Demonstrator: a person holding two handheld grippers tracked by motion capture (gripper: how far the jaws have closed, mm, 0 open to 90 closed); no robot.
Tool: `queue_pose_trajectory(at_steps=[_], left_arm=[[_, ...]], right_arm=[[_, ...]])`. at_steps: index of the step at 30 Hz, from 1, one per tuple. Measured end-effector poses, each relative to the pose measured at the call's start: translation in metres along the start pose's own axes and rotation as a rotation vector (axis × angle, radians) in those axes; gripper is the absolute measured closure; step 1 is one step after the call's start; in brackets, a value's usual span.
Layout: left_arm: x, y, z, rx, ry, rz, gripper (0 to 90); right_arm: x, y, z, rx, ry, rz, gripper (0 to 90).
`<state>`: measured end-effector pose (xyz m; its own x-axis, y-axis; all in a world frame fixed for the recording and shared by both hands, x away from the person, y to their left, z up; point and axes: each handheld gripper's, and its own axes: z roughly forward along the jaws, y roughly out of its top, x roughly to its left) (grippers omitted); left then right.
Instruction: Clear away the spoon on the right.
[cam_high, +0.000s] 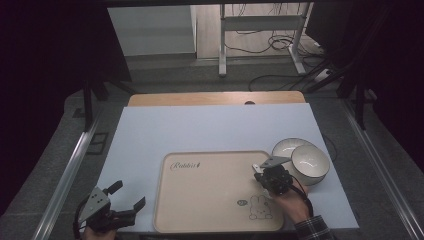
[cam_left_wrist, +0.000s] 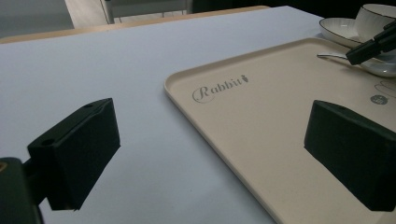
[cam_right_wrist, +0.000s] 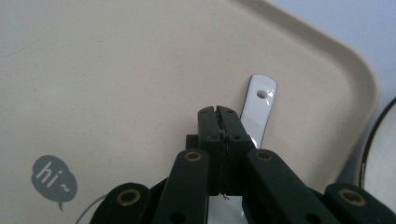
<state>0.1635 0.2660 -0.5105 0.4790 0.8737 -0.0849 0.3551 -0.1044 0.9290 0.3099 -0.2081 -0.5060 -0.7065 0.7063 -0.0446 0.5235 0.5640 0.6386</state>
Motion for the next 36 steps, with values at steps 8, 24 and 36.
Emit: queue_pose_trajectory(at_steps=[8, 24, 36], left_arm=[[0.0, 0.0, 0.0, 0.001, 0.0, 0.001, 3.4], [0.0, 0.0, 0.0, 0.001, -0.001, 0.0, 3.4], [0.0, 0.0, 0.0, 0.002, -0.003, -0.004, 3.5]], right_arm=[[-0.005, -0.001, -0.001, 0.002, -0.023, 0.011, 89.5], [-0.006, -0.002, -0.005, -0.025, -0.023, 0.02, 86.8], [-0.004, 0.0, -0.012, -0.065, -0.026, 0.016, 68.4]])
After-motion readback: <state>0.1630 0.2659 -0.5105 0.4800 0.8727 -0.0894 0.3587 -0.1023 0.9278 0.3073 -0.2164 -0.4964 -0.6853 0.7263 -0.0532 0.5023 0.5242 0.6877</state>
